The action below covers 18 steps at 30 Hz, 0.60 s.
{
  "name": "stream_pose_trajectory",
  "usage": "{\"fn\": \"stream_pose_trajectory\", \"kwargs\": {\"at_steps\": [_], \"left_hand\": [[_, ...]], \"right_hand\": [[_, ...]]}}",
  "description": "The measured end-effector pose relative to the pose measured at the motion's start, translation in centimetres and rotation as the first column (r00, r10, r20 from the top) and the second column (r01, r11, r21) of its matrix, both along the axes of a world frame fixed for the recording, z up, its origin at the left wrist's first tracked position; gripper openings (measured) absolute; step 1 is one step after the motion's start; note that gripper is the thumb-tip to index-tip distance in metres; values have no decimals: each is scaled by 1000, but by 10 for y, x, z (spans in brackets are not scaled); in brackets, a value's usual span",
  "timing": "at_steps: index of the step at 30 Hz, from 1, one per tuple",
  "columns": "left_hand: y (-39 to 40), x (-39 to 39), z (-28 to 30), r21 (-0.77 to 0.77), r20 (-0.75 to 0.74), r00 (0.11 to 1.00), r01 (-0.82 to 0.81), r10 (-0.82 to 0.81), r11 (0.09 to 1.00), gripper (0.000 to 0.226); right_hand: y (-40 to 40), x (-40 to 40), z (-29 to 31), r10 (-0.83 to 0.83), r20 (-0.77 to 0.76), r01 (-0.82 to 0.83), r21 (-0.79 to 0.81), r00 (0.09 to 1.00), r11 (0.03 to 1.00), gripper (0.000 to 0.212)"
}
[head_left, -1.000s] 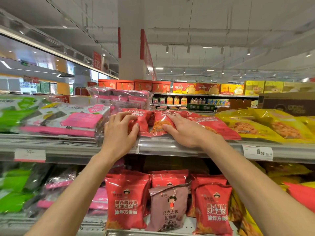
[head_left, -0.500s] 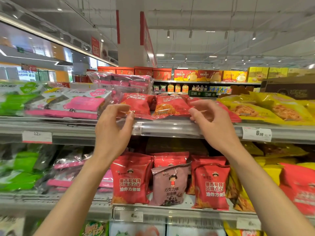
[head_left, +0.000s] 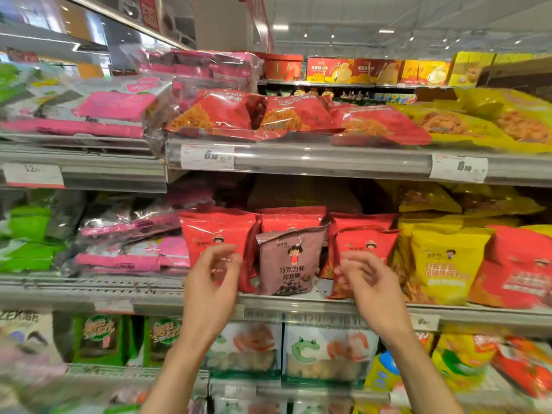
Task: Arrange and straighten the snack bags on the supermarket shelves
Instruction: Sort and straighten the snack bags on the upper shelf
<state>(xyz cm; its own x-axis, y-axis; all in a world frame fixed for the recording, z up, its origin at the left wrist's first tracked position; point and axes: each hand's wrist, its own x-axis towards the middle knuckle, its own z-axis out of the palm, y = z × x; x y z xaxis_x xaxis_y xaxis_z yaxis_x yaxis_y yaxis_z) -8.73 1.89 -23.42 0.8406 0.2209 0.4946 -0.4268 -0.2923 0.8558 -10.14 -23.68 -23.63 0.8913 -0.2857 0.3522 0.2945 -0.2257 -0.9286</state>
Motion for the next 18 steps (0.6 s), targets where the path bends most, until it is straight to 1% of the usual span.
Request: {"fn": "stream_pose_trajectory", "kwargs": {"at_steps": [3, 6, 11, 13, 16, 18], "left_hand": [[-7, 1, -32, 36, -84, 996, 14, -11, 999, 14], [-14, 10, -45, 69, -141, 990, 8, 1, 998, 19], [-25, 22, -40, 246, -160, 986, -11, 52, 969, 35], [-26, 23, -38, 288, -173, 983, -5, 57, 958, 42], [-27, 25, -36, 332, -180, 983, 25, 38, 943, 46], [-30, 25, -33, 337, -172, 985, 31, 29, 941, 47]], "right_hand": [[2, 2, -29, -3, -62, 4, 14, 998, 1000, 14], [4, 6, -42, -19, -121, 9, -81, 992, 997, 13], [17, 23, -38, 3, -228, -67, -273, 974, 960, 49], [22, 31, -35, -7, -251, -80, -332, 968, 940, 58], [30, 37, -32, -10, -270, -96, -380, 963, 920, 62], [33, 39, -32, 24, -271, -116, -329, 962, 937, 55]]}}
